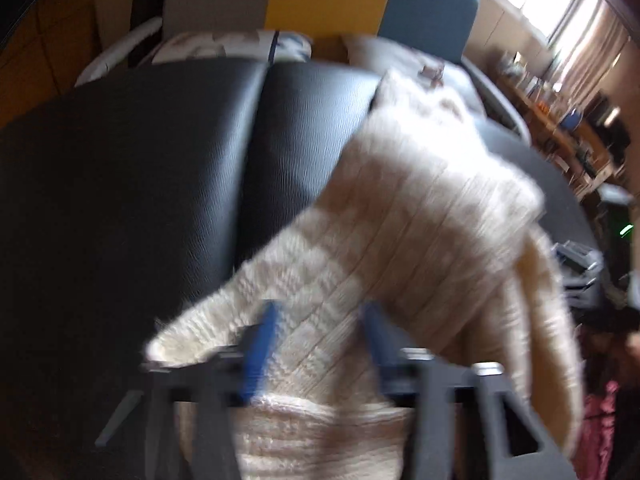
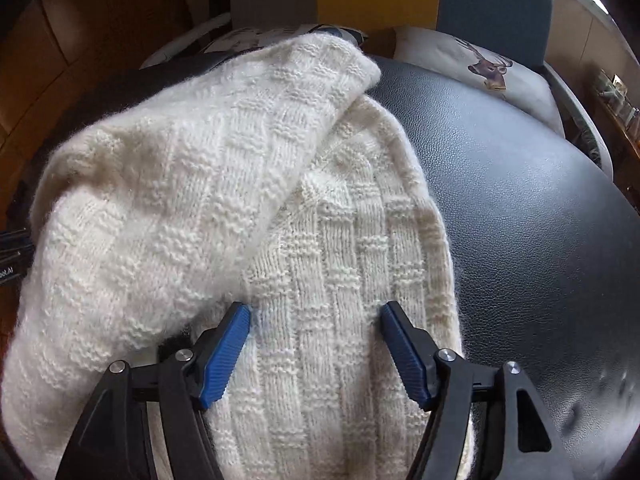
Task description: Fold clothes
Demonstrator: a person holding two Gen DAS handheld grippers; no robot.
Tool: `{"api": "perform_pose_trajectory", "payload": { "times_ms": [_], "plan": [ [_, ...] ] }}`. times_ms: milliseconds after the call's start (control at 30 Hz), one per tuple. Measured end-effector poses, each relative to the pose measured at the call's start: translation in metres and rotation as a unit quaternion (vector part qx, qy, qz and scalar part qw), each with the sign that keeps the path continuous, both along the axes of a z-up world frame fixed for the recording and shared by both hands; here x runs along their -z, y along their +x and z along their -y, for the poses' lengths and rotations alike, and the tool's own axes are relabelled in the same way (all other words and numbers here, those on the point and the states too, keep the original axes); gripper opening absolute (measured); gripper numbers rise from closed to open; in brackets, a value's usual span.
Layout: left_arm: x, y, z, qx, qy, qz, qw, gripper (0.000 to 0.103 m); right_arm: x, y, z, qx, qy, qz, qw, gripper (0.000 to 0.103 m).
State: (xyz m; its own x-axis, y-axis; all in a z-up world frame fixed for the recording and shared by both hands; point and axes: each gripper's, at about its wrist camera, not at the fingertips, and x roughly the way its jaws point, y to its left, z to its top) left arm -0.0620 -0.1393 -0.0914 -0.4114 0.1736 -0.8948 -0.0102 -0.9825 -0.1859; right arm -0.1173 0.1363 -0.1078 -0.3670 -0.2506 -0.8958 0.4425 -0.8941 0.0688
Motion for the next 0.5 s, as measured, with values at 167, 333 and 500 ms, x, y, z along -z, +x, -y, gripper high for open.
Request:
{"api": "perform_pose_trajectory", "payload": {
  "times_ms": [167,333,500],
  "plan": [
    [-0.030,0.023,0.041,-0.036,0.088,-0.061,0.9936,0.005,0.002,0.009,-0.011,-0.006,-0.012,-0.021,1.000,0.070],
    [-0.047,0.054,0.098,-0.076,0.093,-0.059,0.9910,0.060,0.003,0.020,-0.017,0.002,-0.021,-0.047,0.999,0.071],
    [-0.024,0.071,0.104,-0.075,0.118,-0.005,0.9901,0.061,0.003,0.030,-0.019,0.009,-0.031,-0.065,0.997,0.072]
  ]
}}
